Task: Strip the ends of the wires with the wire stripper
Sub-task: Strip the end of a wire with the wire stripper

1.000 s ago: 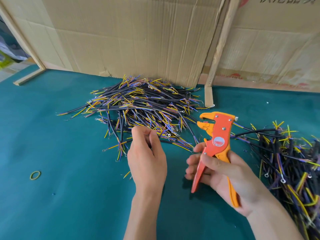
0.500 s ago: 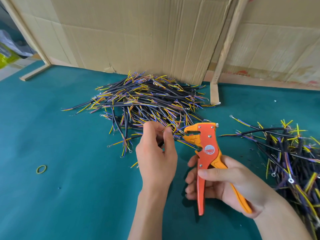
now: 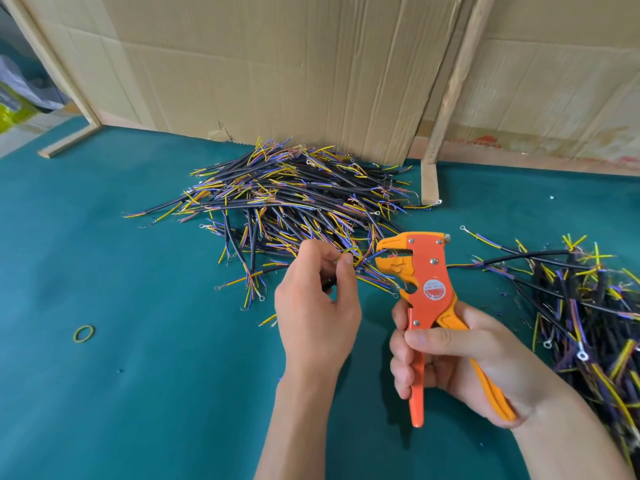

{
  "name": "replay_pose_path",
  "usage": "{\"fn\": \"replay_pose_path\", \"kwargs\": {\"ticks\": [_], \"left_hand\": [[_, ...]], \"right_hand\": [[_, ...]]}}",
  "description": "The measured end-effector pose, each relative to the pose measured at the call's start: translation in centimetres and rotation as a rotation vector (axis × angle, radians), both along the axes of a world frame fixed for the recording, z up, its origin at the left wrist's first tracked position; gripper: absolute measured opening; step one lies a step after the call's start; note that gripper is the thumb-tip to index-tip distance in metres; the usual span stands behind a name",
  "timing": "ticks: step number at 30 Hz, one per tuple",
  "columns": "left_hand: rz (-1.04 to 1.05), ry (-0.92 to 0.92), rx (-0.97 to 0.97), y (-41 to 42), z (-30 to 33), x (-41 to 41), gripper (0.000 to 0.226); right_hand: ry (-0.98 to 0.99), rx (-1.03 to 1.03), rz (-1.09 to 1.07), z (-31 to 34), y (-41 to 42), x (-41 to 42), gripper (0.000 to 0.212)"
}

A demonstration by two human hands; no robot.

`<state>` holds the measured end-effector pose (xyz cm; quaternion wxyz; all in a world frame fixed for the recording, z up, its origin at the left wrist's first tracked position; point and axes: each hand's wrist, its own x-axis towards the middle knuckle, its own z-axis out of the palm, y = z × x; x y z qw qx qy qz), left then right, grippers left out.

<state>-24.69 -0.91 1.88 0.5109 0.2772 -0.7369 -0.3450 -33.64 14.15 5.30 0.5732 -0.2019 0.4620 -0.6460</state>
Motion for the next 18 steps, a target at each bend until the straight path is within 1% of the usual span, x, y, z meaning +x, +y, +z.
{"fn": "replay_pose_path", "kwargs": {"ticks": [10, 13, 16, 18], "left_hand": [[-0.034, -0.027, -0.033, -0.13, -0.16, 0.00, 0.014], [-0.052, -0.055, -0.026, -0.19, -0.10, -0.01, 0.014], [-0.118, -0.099, -0.009, -0.21, -0.10, -0.06, 0.009], [-0.148, -0.127, 0.001, -0.24, -0.11, -0.08, 0.012]], "right_hand": [[0.029, 0.000, 0.010, -0.17, 0.31, -0.39, 0.047], [0.034, 0.001, 0.012, -0.18, 0.34, -0.42, 0.044], [0.042, 0.007, 0.017, -0.20, 0.21, -0.38, 0.035], [0.047, 0.016, 0.015, -0.26, 0.16, -0.39, 0.032]]}}
